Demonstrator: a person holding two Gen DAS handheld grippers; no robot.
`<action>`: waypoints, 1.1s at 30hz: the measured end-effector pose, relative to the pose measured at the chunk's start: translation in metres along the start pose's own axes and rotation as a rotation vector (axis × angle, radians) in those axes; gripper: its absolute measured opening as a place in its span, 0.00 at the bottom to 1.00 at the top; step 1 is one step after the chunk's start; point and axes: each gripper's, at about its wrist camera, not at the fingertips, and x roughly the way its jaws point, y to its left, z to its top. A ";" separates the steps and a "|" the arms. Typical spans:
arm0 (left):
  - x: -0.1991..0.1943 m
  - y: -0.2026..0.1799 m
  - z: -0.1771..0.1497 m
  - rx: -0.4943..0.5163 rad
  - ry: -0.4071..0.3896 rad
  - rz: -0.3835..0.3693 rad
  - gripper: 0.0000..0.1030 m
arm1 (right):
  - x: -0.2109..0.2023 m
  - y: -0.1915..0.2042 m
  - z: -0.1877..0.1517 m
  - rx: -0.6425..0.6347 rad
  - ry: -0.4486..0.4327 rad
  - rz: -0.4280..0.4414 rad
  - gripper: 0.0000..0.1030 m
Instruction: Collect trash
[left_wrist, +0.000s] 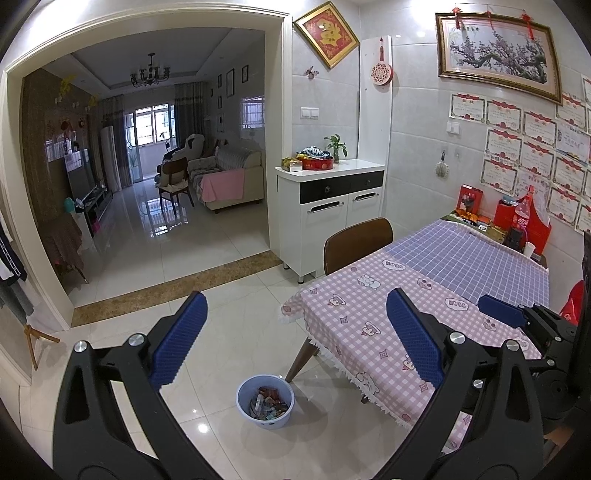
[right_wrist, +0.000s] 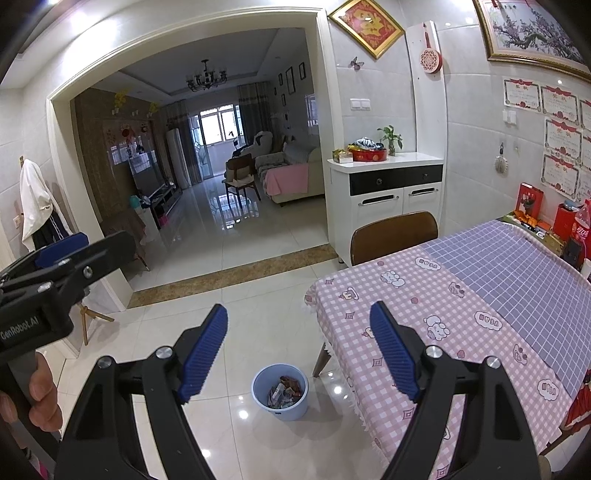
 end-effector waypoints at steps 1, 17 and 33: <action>0.000 0.000 0.001 0.000 -0.001 0.001 0.93 | 0.000 0.000 0.001 0.001 0.002 -0.001 0.76; 0.002 0.000 -0.006 0.003 0.009 -0.009 0.93 | 0.018 0.008 0.011 0.015 0.020 -0.018 0.76; 0.027 0.026 0.003 0.010 0.035 -0.047 0.93 | 0.045 0.022 0.020 0.050 0.034 -0.047 0.76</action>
